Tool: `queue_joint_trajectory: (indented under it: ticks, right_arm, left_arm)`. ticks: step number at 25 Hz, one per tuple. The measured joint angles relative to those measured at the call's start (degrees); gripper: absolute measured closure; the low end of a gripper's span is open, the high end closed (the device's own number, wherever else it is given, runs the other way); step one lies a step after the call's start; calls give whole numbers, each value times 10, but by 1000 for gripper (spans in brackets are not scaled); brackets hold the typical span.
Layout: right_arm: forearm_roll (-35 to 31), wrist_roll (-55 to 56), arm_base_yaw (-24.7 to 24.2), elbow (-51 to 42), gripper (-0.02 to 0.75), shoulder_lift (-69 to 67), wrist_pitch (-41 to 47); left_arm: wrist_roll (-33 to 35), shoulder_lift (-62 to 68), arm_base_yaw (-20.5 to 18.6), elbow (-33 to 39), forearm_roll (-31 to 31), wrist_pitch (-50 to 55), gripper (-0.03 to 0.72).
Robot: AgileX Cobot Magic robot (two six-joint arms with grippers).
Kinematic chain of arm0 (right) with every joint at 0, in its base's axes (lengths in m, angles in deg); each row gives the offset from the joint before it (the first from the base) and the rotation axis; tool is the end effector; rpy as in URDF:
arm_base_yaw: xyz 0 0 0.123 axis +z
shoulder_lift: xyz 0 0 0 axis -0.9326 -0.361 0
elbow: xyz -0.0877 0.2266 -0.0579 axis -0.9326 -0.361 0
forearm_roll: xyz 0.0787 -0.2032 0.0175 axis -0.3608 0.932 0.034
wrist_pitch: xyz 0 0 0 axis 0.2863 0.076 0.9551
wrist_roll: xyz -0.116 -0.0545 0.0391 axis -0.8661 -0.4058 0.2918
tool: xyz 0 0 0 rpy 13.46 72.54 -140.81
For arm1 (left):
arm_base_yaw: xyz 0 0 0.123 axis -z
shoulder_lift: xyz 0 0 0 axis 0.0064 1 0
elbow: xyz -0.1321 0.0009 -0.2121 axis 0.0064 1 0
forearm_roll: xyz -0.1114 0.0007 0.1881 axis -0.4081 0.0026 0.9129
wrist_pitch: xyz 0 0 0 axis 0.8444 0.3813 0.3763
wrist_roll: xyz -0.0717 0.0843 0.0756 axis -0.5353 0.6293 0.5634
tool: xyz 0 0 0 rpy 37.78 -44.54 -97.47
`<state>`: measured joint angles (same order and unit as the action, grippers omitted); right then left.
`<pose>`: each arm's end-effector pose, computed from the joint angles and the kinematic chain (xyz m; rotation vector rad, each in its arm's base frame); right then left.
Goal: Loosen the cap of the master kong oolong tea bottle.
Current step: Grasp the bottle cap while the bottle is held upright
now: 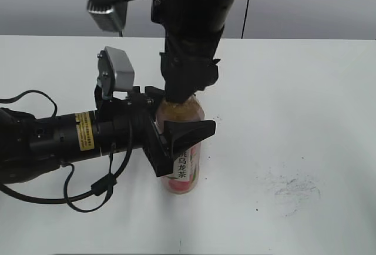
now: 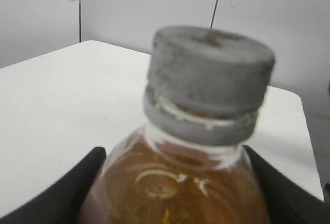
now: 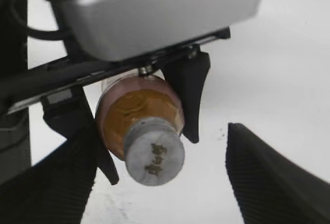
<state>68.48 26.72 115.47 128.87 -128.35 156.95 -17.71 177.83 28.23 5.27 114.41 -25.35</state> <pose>0.2438 0.2722 0.2422 -2.1853 1.7733 0.0695 0.2391 -0.2341 0.1296 0.9649 1.5232 -1.0146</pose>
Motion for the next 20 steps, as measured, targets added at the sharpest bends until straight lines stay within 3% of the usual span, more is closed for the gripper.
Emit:
queue_joint_trajectory:
  ticks: [4, 9, 20]
  right_arm:
    - [35, 245, 0, 0, 164, 0, 0]
    - [41, 457, 0, 0, 167, 0, 0]
    - [5, 650, 0, -16, 197, 0, 0]
  left_arm:
    - [0, 0, 0, 0, 0, 0, 243]
    - [0, 0, 0, 0, 0, 0, 243]
    - [-1, 0, 0, 0, -5, 0, 243]
